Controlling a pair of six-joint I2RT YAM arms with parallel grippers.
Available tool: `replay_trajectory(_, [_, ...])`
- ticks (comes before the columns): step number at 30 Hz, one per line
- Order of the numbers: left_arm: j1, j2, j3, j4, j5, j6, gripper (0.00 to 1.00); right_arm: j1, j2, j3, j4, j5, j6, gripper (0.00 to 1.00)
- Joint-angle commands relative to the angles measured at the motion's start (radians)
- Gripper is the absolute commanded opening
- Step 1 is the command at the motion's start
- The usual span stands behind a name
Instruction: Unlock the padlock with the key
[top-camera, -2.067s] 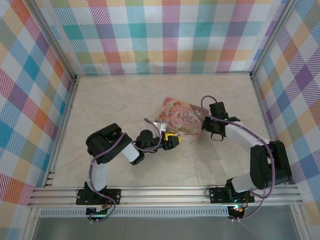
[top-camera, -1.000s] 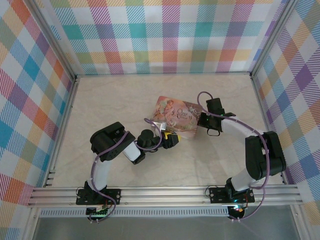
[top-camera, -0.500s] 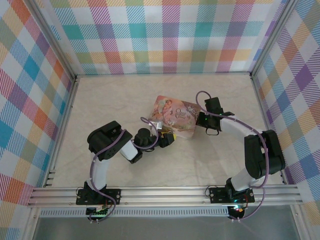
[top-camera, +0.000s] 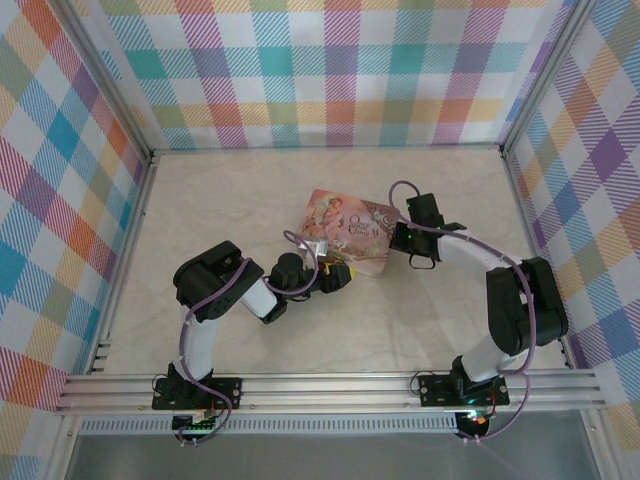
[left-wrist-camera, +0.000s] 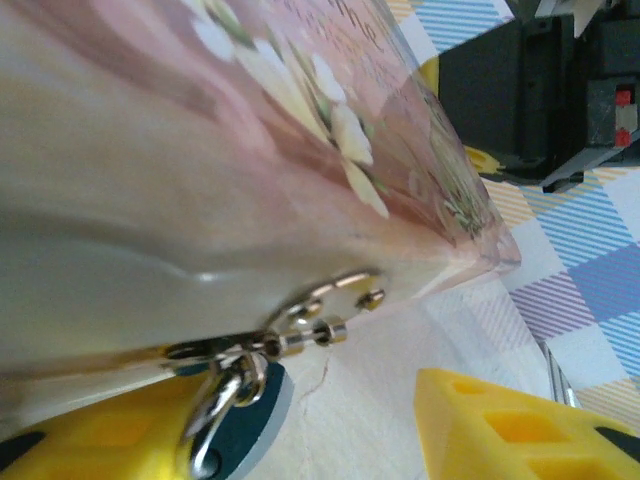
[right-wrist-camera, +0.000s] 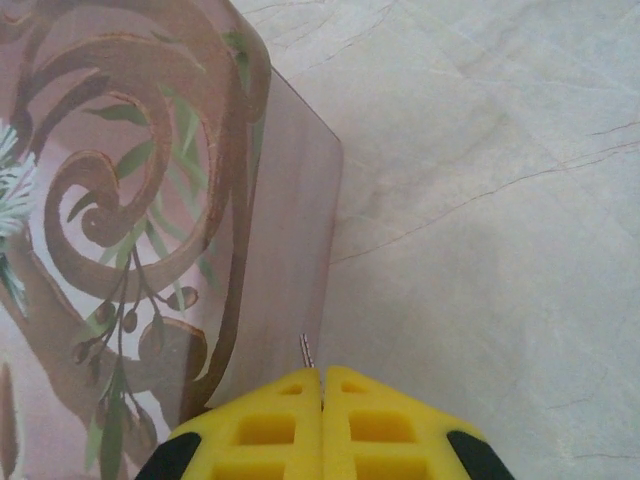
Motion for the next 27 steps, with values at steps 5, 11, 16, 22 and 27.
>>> replay_trajectory(5, [0.007, 0.011, -0.029, 0.063, 0.062, -0.025, 0.52, 0.017, 0.039, 0.054, 0.001, -0.035, -0.004, 0.0])
replay_trajectory(11, [0.02, -0.02, -0.05, 0.038, -0.016, -0.013, 0.62, 0.017, 0.043, 0.056, 0.004, -0.045, -0.001, 0.0])
replay_trajectory(16, [0.044, -0.035, -0.054, 0.01, 0.0, -0.008, 0.53, 0.017, 0.032, 0.05, 0.0, -0.037, -0.006, 0.0])
replay_trajectory(22, [0.058, -0.035, -0.052, -0.006, 0.017, -0.007, 0.39, 0.018, 0.034, 0.047, 0.008, -0.047, 0.0, 0.0])
replay_trajectory(27, [0.065, -0.041, -0.035, -0.047, 0.028, 0.007, 0.32, 0.018, 0.027, 0.037, 0.015, -0.052, 0.004, 0.0])
